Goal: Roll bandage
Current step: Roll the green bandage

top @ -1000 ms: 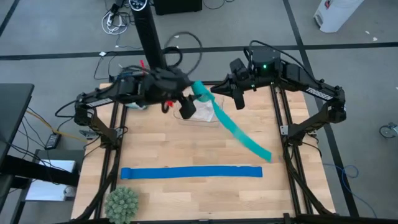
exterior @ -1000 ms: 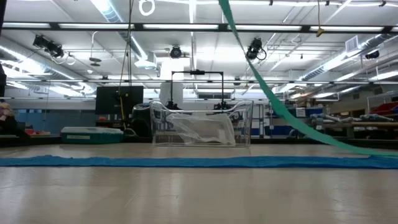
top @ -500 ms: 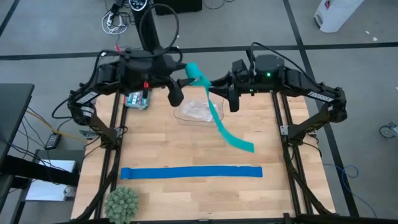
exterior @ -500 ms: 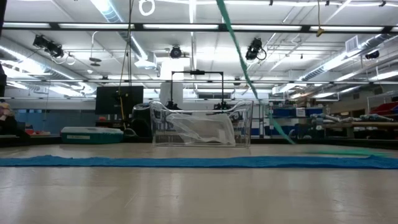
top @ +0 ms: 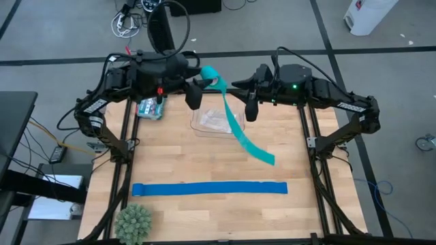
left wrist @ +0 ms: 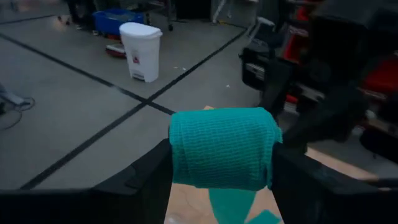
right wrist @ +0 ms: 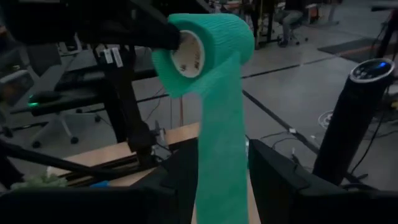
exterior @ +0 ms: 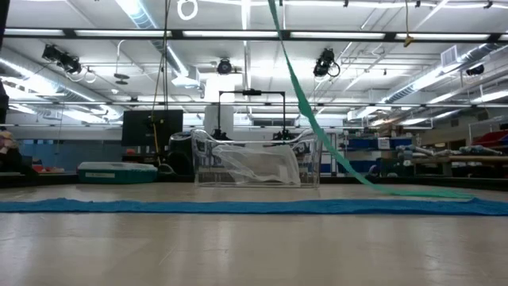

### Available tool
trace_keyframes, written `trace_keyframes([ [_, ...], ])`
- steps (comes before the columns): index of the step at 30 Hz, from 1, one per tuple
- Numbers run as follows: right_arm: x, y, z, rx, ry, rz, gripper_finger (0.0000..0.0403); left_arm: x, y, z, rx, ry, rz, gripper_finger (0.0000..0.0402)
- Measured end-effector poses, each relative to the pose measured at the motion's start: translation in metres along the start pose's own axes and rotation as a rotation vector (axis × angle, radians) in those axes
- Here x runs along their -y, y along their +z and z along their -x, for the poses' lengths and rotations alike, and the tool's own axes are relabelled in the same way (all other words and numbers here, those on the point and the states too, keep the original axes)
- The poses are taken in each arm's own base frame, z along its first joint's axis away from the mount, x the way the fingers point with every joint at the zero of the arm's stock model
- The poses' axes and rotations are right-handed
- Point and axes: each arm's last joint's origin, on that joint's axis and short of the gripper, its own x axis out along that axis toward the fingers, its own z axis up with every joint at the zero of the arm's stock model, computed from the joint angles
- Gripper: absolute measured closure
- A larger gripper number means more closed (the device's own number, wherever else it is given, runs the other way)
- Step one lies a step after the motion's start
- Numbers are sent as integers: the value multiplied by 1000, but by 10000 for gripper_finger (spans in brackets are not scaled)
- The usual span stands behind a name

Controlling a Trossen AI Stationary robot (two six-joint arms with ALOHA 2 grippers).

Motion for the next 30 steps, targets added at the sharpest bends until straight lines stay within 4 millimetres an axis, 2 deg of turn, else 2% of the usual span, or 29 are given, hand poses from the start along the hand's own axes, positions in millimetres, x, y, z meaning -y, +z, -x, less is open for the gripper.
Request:
trace_keyframes([
  [8,1,1,-1,12,-18,39,268,2,11,-1,114,10,83,167],
  [17,1,4,-1,42,-23,47,268,5,9,-12,132,55,111,167],
  [30,8,4,-2,44,-121,88,269,16,13,-29,194,-21,163,167],
])
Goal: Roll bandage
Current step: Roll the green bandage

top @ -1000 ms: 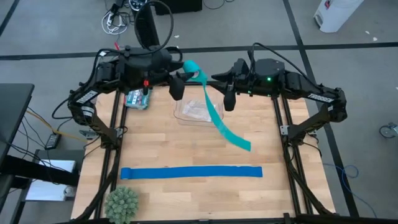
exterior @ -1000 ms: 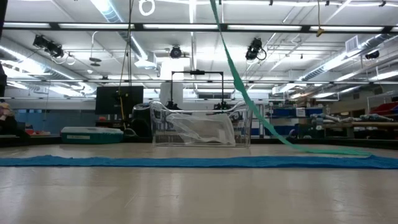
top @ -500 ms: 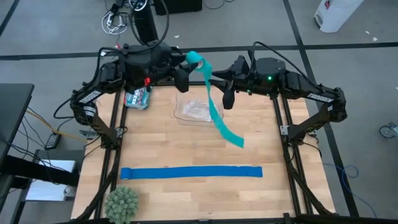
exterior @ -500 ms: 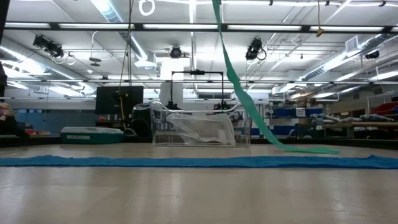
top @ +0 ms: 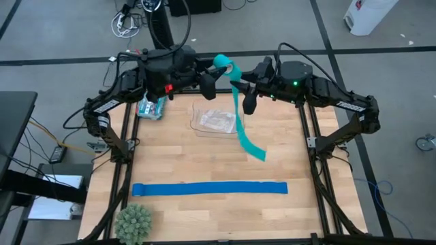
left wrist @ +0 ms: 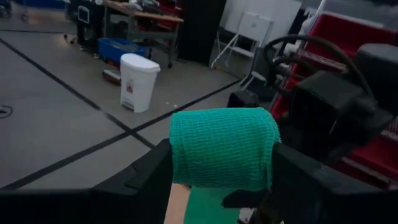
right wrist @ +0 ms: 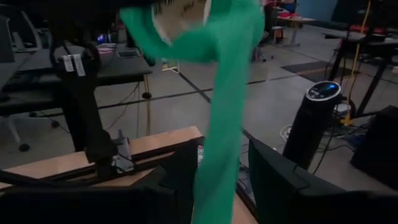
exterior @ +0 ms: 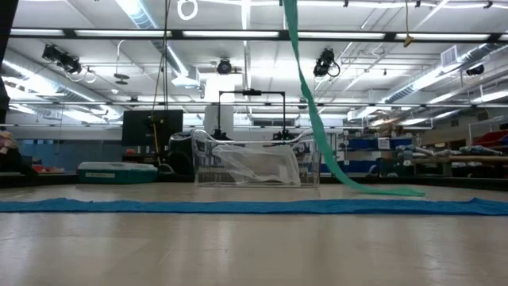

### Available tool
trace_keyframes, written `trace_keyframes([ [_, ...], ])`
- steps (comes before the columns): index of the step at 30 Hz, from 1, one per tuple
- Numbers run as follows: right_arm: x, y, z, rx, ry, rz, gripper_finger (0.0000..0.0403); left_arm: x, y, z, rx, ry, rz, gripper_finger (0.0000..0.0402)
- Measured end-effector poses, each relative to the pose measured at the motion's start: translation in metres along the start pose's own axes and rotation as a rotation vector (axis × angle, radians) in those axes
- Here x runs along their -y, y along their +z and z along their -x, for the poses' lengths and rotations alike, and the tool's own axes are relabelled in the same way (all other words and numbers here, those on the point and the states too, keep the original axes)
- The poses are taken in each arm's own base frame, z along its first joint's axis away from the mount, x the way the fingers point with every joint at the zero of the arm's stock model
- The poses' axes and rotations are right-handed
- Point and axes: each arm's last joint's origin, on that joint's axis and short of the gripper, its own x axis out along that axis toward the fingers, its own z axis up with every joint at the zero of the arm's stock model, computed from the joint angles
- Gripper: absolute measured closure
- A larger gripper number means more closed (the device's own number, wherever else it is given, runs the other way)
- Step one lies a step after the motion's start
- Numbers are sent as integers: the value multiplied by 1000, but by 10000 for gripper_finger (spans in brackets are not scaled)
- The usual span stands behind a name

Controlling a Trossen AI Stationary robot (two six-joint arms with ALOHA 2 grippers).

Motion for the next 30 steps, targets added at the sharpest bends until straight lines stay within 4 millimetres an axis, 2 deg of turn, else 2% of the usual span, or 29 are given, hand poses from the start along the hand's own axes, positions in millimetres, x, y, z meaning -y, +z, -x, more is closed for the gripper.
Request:
trace_keyframes([
  [4,2,0,0,-1,-47,-1,293,1,2,0,16,-5,8,167],
  [9,1,0,0,-1,-31,-2,389,1,2,0,18,-6,-17,167],
  [12,1,-2,0,-24,17,-7,395,1,4,0,41,-4,-56,167],
  [19,2,-25,0,-244,66,-27,402,2,11,1,116,33,-132,167],
  [22,0,-33,0,-305,141,-50,402,3,14,1,147,27,-148,167],
  [25,-4,-32,-1,-298,241,-63,401,3,15,2,156,29,-199,167],
  [30,-4,-28,-2,-249,257,-62,383,2,13,1,127,40,-278,167],
])
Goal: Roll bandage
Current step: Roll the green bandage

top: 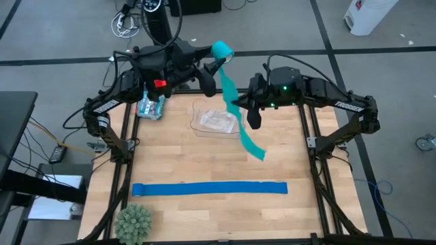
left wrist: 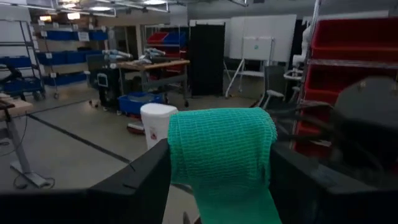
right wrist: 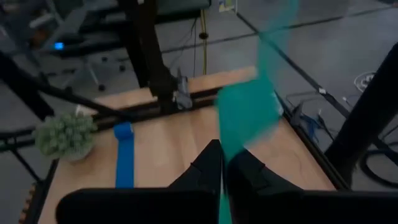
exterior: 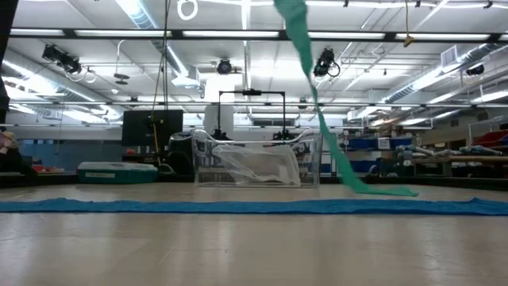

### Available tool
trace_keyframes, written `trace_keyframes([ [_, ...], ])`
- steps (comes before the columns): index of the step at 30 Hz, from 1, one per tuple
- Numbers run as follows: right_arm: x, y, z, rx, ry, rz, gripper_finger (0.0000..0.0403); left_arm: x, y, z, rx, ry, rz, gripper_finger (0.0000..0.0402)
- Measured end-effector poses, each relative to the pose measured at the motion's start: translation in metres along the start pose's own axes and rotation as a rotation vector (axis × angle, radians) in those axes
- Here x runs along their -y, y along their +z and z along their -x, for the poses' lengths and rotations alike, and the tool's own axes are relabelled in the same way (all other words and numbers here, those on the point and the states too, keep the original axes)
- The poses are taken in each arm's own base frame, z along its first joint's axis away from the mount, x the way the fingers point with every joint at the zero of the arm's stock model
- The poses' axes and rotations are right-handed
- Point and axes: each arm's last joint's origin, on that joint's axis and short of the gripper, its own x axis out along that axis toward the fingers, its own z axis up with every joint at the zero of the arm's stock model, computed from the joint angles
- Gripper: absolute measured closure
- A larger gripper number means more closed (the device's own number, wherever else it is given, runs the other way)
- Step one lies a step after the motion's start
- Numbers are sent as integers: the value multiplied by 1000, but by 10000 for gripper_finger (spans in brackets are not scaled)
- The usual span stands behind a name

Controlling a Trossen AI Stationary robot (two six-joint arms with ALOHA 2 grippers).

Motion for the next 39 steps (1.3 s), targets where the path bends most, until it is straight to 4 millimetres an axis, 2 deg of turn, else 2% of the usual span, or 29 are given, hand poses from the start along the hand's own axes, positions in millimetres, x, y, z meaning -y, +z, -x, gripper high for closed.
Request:
trace_keyframes([
  [9,11,-3,2,-47,-59,-74,310,-1,-8,1,-73,17,34,167],
  [14,14,6,9,47,-90,-90,281,-1,-16,2,-148,24,46,167],
  [21,12,29,15,286,-78,-64,278,-2,-24,3,-223,37,84,167],
  [39,15,33,13,335,-114,-74,275,-1,-23,3,-218,16,114,167],
])
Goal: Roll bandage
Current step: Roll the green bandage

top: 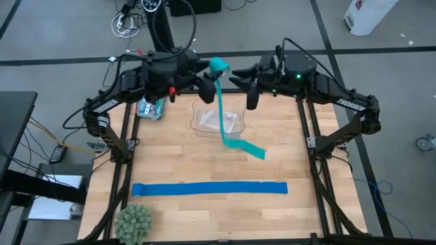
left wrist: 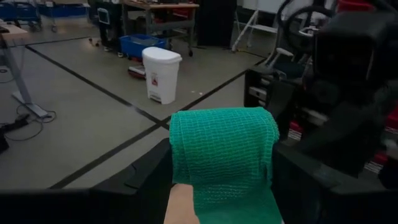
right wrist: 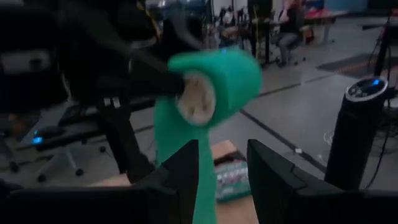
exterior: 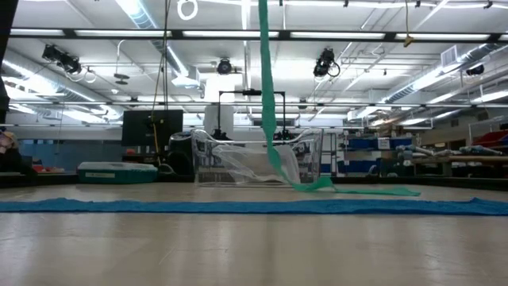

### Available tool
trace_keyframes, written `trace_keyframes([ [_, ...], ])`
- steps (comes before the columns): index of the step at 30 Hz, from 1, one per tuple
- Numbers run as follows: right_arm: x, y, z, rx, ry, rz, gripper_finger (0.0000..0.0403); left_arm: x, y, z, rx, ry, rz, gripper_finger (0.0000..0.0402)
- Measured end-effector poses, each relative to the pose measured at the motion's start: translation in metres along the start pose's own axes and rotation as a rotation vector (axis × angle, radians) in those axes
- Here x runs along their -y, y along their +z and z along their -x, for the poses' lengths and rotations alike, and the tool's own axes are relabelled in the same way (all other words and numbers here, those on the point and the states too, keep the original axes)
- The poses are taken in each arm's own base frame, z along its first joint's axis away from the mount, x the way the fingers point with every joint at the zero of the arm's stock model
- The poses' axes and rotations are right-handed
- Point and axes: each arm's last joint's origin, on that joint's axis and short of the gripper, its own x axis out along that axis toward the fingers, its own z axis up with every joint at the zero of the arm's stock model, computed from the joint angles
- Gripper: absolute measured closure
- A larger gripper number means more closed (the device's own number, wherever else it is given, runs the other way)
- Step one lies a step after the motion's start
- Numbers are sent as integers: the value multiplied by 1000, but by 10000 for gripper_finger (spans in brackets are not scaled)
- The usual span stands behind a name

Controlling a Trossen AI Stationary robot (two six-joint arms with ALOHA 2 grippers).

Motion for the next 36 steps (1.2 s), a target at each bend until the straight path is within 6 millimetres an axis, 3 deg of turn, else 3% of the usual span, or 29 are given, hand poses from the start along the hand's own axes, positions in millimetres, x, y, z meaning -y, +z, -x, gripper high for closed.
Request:
trace_keyframes([
  [14,1,4,0,45,-33,19,270,3,-6,-5,-30,-31,-9,167],
  [21,-1,4,0,42,-6,28,244,3,-6,-5,-31,-41,-10,167],
  [30,-2,-5,-18,22,-6,15,185,3,-7,-5,-34,-40,-18,167],
  [36,-4,-4,-25,63,-4,15,185,2,-6,-3,-40,-45,-22,167],
])
